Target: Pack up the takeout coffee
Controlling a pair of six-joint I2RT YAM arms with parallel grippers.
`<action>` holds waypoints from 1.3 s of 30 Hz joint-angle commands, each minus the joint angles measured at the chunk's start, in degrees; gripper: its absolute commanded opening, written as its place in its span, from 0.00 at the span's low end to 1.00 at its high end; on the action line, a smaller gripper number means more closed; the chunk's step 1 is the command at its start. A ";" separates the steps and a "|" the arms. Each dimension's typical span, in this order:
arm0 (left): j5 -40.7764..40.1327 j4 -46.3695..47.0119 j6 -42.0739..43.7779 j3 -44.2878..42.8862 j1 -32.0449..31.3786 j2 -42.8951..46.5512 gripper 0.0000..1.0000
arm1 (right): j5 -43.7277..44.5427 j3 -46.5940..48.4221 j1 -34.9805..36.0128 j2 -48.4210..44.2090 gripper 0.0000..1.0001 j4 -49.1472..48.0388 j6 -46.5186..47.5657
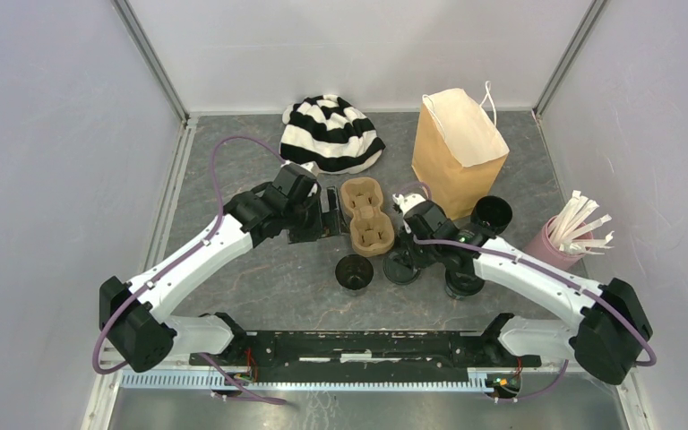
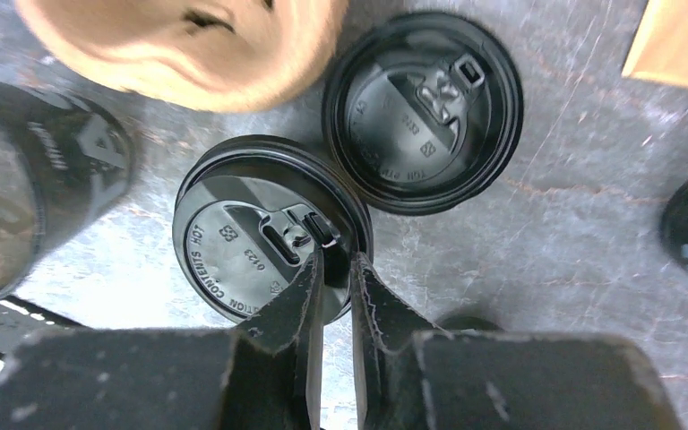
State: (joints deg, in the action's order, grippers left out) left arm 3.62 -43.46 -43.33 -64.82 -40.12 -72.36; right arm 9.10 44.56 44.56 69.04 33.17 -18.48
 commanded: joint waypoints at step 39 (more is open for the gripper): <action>0.66 2.06 -0.88 7.07 3.19 8.09 0.95 | -10.65 24.44 9.98 14.60 0.14 2.50 5.44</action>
State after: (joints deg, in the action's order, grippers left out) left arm 3.62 -42.74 -42.78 -57.71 -37.28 -65.19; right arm -3.75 66.52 54.48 83.44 35.40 -13.39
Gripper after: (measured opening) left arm 0.946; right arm 0.152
